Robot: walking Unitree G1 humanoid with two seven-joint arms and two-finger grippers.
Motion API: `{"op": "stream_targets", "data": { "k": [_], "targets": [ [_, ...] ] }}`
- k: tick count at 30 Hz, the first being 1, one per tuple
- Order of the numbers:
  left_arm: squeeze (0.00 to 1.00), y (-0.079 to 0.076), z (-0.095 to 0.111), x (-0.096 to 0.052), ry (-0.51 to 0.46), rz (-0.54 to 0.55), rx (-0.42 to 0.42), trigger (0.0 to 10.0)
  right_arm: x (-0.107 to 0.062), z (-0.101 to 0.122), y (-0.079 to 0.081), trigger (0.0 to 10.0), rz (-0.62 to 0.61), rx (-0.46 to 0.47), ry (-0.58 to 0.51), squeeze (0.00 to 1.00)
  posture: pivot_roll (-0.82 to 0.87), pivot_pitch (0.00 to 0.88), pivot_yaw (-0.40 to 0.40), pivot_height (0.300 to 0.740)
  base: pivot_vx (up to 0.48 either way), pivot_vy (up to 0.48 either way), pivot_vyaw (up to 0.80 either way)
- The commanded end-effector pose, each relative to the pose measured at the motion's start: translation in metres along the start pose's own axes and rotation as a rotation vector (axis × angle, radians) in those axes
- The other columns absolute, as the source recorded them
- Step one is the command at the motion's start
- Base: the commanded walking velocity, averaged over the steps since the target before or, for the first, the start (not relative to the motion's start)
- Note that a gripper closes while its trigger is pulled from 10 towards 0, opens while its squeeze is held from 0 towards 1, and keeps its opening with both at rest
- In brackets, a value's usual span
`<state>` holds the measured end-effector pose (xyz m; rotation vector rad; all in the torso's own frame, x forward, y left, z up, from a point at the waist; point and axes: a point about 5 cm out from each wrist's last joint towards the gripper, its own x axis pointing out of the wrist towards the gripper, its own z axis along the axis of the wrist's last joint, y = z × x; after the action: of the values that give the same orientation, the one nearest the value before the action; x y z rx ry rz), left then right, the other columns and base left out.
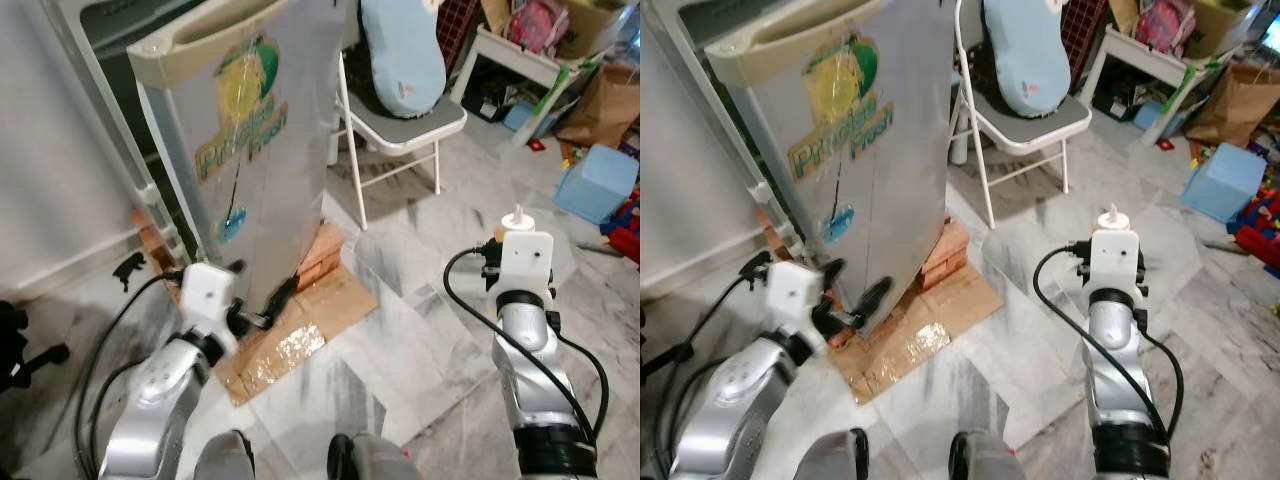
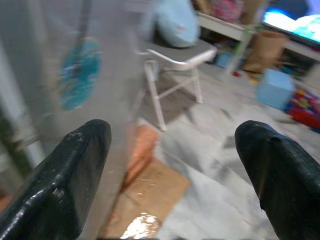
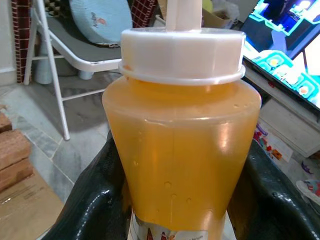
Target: Restocking fridge
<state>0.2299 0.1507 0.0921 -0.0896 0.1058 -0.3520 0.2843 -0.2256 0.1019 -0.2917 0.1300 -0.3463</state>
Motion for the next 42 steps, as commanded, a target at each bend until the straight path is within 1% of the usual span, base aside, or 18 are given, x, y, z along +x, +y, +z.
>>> {"op": "stream_targets", "data": {
  "k": [1,3,5,6,7,8,9,10,11,12,13,16,19,21,23,26,37,42],
  "targets": [
    [0.0,0.012,0.005,-0.003,-0.042,0.11,-0.021,10.0,0.002,-0.001,-0.006,10.0,-0.013,-0.016,0.007,0.0,0.06,0.139,-0.099,0.74,0.0,0.0,0.0],
    [0.0,0.023,0.004,-0.004,-0.043,0.17,-0.026,10.0,0.003,-0.001,-0.007,10.0,-0.009,-0.018,0.008,0.0,0.06,0.138,-0.107,0.74,0.0,0.0,0.0],
    [0.0,0.043,0.0,0.004,-0.022,0.206,-0.014,10.0,0.004,-0.001,-0.007,10.0,-0.003,-0.017,0.008,0.0,0.06,0.138,-0.113,0.74,0.0,0.0,0.0],
    [0.0,0.049,-0.003,0.01,0.001,0.208,0.002,10.0,0.005,0.0,-0.006,10.0,0.0,-0.016,0.007,0.0,0.06,0.137,-0.121,0.74,0.0,0.0,0.0],
    [0.0,0.058,-0.004,0.022,0.031,0.212,0.029,10.0,0.006,0.001,-0.005,10.0,0.004,-0.013,0.006,0.0,0.06,0.137,-0.123,0.74,0.0,0.0,0.0],
    [0.0,0.068,-0.001,0.034,0.031,0.228,0.037,10.0,0.007,0.002,-0.003,10.0,0.013,-0.009,0.002,0.0,0.05,0.136,-0.125,0.74,0.0,0.0,0.0],
    [0.0,0.068,-0.001,0.034,0.031,0.228,0.037,10.0,0.007,0.002,-0.003,10.0,0.013,-0.009,0.002,0.0,0.05,0.136,-0.125,0.74,0.0,0.0,0.0],
    [0.0,0.076,0.005,0.046,0.025,0.261,0.044,10.0,0.007,0.003,-0.002,10.0,0.017,-0.004,-0.001,0.0,0.03,0.132,-0.121,0.74,0.0,0.0,0.0],
    [0.0,0.076,0.005,0.046,0.025,0.261,0.044,10.0,0.007,0.003,-0.002,10.0,0.017,-0.004,-0.001,0.0,0.03,0.132,-0.121,0.74,0.0,0.0,0.0],
    [0.0,0.081,0.01,0.053,0.018,0.287,0.056,10.0,0.006,0.004,-0.002,10.0,0.017,0.001,-0.003,0.0,0.03,0.129,-0.118,0.74,0.0,0.0,0.0],
    [0.0,0.087,0.021,0.064,-0.005,0.327,0.053,10.0,0.006,0.006,-0.004,10.0,0.017,0.01,-0.012,0.0,0.01,0.125,-0.108,0.74,0.0,0.0,0.0],
    [0.0,0.087,0.031,0.072,-0.041,0.342,0.046,10.0,0.006,0.007,-0.008,10.0,0.011,0.01,-0.02,0.0,0.0,0.126,-0.103,0.74,0.0,0.0,0.0],
    [0.0,0.088,0.029,0.074,-0.048,0.382,0.053,10.0,0.005,0.005,-0.011,10.0,0.008,0.021,-0.017,0.0,0.01,0.131,-0.095,0.74,0.0,0.0,0.0],
    [0.0,0.082,0.018,0.067,-0.04,0.385,0.018,10.0,0.003,0.007,-0.004,10.0,0.044,0.034,-0.034,0.0,0.02,0.138,-0.095,0.74,0.0,0.0,0.0],
    [0.0,0.079,0.014,0.063,-0.051,0.361,0.007,10.0,0.002,0.008,0.001,10.0,0.06,0.043,-0.037,0.0,0.03,0.141,-0.099,0.74,0.0,0.201,0.25],
    [0.0,0.077,0.01,0.06,-0.047,0.37,-0.004,10.0,0.003,0.008,0.005,10.0,0.077,0.063,-0.034,0.0,0.04,0.143,-0.104,0.74,0.0,0.48,0.3],
    [0.0,0.079,0.012,0.052,-0.06,0.378,0.011,10.0,0.008,0.014,0.009,10.0,0.095,0.103,-0.051,0.0,0.05,0.141,-0.105,0.74,0.0,0.48,0.0],
    [0.0,0.079,0.014,0.046,-0.074,0.377,0.044,10.0,0.006,0.013,0.009,10.0,0.091,0.11,-0.054,0.0,0.04,0.137,-0.094,0.74,0.0,0.479,-0.7]
  ]
}}
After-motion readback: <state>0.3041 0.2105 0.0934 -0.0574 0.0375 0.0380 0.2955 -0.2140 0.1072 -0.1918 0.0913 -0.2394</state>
